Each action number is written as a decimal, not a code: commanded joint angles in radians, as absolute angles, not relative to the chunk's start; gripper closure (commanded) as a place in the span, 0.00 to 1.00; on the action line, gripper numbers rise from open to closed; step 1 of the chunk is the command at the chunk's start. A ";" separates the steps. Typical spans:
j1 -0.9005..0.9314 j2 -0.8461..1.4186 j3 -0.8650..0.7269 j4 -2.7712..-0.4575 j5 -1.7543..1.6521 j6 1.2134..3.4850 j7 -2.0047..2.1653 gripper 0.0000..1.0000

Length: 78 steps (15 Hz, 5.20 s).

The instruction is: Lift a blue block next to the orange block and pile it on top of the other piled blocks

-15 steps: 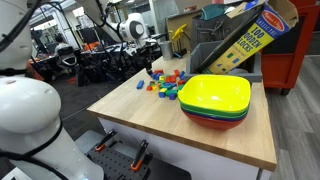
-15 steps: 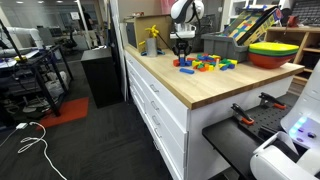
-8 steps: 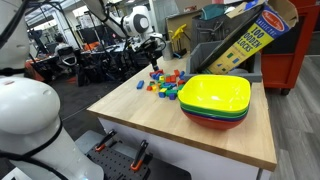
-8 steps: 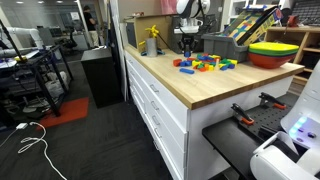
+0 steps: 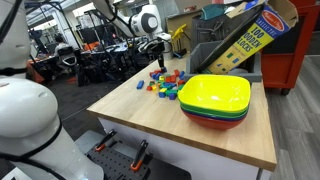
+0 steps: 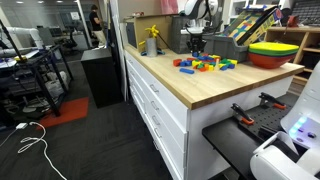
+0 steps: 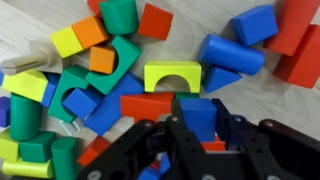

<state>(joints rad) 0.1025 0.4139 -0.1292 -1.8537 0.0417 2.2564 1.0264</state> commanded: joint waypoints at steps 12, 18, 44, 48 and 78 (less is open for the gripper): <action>0.022 0.392 -0.142 -1.918 0.087 2.273 1.277 0.92; -0.005 0.395 -0.162 -1.922 0.080 2.278 1.323 0.92; -0.055 0.457 -0.198 -1.945 0.116 2.346 1.326 0.92; -0.059 0.450 -0.201 -1.954 0.123 2.345 1.322 0.92; 0.032 0.051 -0.010 -2.093 0.022 2.136 0.693 0.00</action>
<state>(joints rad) 0.0259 0.1018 -0.0258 -2.0853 0.0432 2.1980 0.8027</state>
